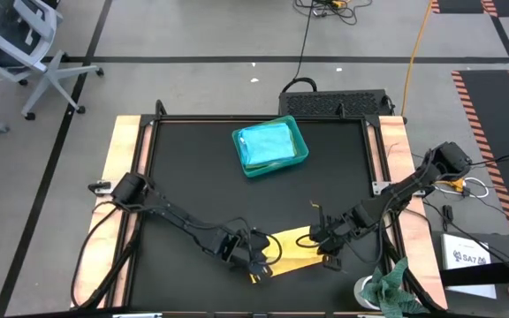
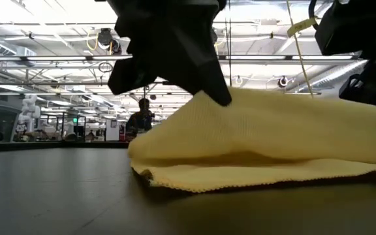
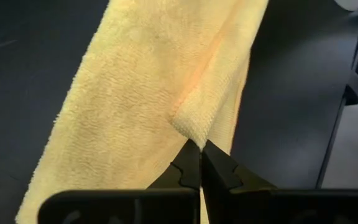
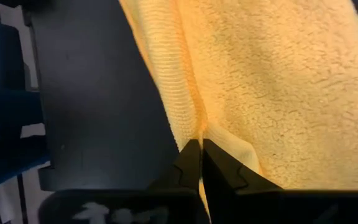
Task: Fold microfiber towels
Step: Fold the yellow microfiber towel
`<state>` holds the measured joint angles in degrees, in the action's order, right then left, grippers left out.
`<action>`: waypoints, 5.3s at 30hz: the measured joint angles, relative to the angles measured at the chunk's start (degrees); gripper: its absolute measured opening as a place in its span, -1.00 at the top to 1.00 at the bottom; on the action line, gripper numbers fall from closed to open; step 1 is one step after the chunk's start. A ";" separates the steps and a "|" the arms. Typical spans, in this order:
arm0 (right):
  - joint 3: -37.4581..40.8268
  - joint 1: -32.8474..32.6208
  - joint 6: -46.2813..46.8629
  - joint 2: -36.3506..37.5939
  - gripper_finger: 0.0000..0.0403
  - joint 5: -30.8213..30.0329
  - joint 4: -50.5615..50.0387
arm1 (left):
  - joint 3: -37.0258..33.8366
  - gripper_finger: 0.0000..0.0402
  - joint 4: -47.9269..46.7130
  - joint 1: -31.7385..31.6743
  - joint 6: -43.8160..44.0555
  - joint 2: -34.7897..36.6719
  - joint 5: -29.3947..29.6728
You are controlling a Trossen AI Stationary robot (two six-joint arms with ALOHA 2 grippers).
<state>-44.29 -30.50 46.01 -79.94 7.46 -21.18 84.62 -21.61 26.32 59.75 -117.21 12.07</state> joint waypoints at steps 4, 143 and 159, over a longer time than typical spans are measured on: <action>0.51 0.00 -0.21 0.00 1.00 0.02 0.13 | 0.00 1.00 0.12 0.10 1.07 -0.46 -0.02; 14.56 24.41 -6.16 6.14 1.00 -4.85 18.77 | -0.02 0.96 6.70 -23.31 -29.18 -0.95 -4.56; 14.56 24.41 -4.55 6.14 1.00 -4.74 17.76 | 0.05 0.97 10.22 -21.70 -27.51 -7.90 -7.14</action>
<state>-29.74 -6.09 41.46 -73.80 2.72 -3.42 84.67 -11.38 4.62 32.24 -125.11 4.93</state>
